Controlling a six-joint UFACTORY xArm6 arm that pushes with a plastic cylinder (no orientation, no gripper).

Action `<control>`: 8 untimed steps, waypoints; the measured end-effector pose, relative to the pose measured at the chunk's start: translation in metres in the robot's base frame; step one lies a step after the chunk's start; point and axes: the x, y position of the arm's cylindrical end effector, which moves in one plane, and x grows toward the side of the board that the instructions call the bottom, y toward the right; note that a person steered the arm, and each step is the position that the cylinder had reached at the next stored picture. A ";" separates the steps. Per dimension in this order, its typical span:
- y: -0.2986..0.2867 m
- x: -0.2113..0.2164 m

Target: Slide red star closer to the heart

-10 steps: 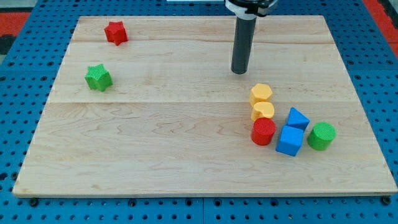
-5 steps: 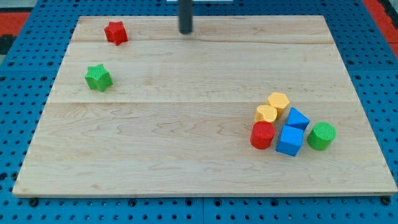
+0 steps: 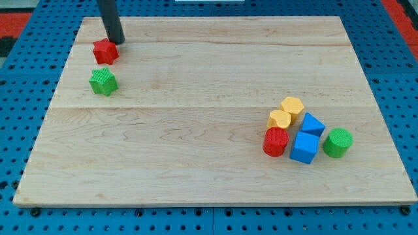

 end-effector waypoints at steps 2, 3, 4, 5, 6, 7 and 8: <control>-0.012 0.053; 0.038 0.095; 0.103 0.146; 0.142 0.193; 0.165 0.226; 0.216 0.238; 0.184 0.221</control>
